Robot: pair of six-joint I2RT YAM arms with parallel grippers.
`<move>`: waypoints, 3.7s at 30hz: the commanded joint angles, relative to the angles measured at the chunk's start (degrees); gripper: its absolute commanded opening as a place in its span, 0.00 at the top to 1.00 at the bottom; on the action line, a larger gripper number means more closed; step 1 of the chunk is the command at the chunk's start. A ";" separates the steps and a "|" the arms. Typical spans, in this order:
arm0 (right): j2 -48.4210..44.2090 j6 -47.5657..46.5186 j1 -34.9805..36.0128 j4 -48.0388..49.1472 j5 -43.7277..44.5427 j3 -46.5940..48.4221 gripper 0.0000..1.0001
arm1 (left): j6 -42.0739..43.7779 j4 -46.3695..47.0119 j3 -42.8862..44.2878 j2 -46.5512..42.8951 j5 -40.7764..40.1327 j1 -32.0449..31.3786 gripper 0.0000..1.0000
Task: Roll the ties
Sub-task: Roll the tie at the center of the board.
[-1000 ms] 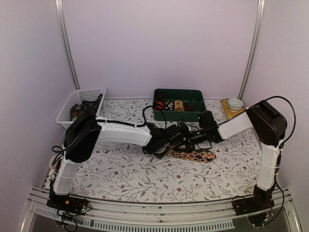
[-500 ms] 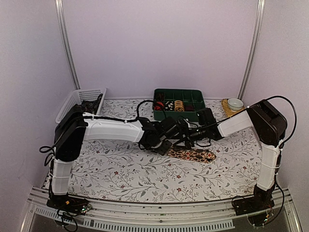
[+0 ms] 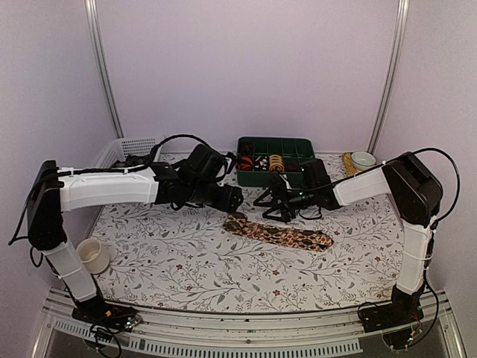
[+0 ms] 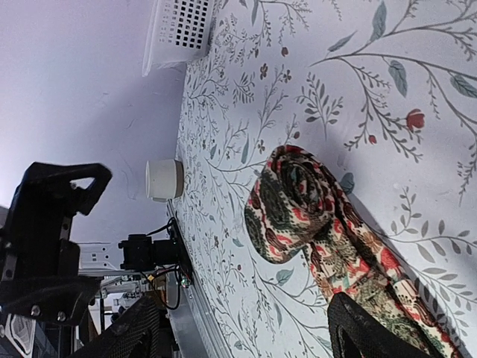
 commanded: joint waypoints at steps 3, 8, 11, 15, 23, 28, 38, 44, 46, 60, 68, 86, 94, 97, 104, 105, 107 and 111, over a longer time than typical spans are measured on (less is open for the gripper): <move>0.05 1.75 3.63 2.83 1.02 4.84 0.23 | -5.33 11.70 -12.31 -4.20 14.50 9.08 0.21; 4.07 4.59 5.69 6.67 1.28 7.50 0.25 | -10.38 24.19 -21.70 -4.81 26.97 15.55 0.18; 6.36 6.01 6.71 7.81 1.07 9.94 0.25 | -12.84 30.14 -24.87 -3.57 32.23 17.82 0.18; 8.90 6.26 7.14 7.34 1.42 11.85 0.26 | -16.27 38.40 -27.82 -1.87 38.00 19.91 0.19; 13.23 5.86 7.19 5.39 1.54 12.52 0.26 | -19.36 43.55 -28.07 1.32 42.39 20.82 0.19; 13.94 5.04 7.15 4.09 2.27 11.12 0.26 | -20.49 45.61 -28.15 3.18 43.83 20.91 0.19; 15.00 4.00 7.15 3.35 2.82 7.73 0.26 | -23.84 51.12 -29.21 7.61 47.06 20.85 0.19; 15.56 3.10 7.17 3.09 3.59 6.40 0.26 | -24.86 53.56 -28.92 10.68 48.19 20.43 0.16; 15.89 3.10 7.15 3.36 3.51 6.48 0.26 | -25.10 54.19 -28.48 11.75 48.53 20.05 0.15; 15.59 3.27 7.15 3.88 3.40 5.54 0.26 | -27.72 56.93 -27.25 18.58 49.72 17.45 0.24; 15.51 3.32 7.15 4.31 3.31 5.05 0.26 | -28.89 58.08 -26.57 21.33 48.79 16.91 0.30; 15.29 3.33 7.15 4.54 3.06 4.92 0.26 | -30.40 54.28 -24.32 24.08 44.36 14.88 0.70; 12.27 2.52 6.75 3.90 1.37 4.67 0.25 | -24.42 41.92 -21.33 19.91 37.58 14.27 0.85; 6.81 5.79 4.90 10.67 -2.94 1.14 0.24 | -19.29 31.26 -17.70 17.41 30.68 13.50 0.86; -6.96 4.21 1.52 6.25 -4.93 -1.75 0.21 | -10.46 12.68 -9.72 15.54 14.51 10.95 0.86; -8.35 3.13 1.26 5.28 -4.80 -1.99 0.21 | -9.44 10.60 -8.50 15.69 12.05 10.31 0.87; -10.33 2.23 0.80 4.13 -4.39 -3.13 0.21 | -7.85 6.73 -5.89 16.19 7.54 8.97 0.87; -12.03 0.64 0.25 2.03 -2.77 -4.99 0.21 | -5.86 0.69 -1.19 17.65 -1.39 6.47 0.87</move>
